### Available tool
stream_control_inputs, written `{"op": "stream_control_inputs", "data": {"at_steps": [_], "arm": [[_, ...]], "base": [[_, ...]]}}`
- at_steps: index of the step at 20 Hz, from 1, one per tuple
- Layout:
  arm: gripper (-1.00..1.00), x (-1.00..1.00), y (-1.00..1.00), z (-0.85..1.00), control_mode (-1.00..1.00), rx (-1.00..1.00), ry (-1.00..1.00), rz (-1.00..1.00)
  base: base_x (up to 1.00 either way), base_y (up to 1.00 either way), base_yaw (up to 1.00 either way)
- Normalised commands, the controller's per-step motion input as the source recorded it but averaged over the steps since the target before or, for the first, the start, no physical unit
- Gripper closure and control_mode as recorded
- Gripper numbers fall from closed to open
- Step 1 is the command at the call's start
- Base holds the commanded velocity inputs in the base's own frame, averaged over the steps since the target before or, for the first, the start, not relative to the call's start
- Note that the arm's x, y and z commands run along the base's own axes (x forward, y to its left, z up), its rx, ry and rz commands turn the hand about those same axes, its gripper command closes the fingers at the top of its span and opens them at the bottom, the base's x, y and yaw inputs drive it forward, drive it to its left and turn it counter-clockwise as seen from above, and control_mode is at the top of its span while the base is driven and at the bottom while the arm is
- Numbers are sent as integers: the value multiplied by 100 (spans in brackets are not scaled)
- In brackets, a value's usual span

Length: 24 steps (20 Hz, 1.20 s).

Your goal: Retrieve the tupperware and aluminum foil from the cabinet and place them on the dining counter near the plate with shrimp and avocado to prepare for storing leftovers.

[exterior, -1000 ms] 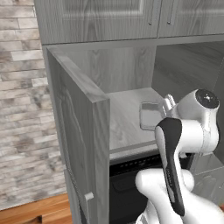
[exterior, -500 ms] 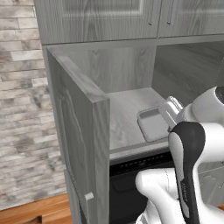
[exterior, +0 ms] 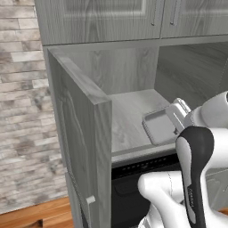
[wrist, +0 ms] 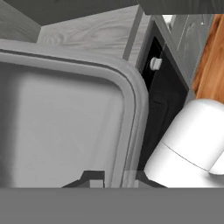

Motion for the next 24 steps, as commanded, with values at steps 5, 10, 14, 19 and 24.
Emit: {"op": "stream_control_inputs", "data": {"at_steps": [5,10,14,19,24], "arm": [[100,0,0,0,-100,0,0,0],[100,0,0,0,100,0,0,0],[100,0,0,0,100,0,0,0],[100,0,0,0,100,0,0,0],[100,0,0,0,100,0,0,0]], "base": [[0,0,0],[0,0,0],[-30,-11,0],[-98,-19,0],[-100,-13,-1]]}}
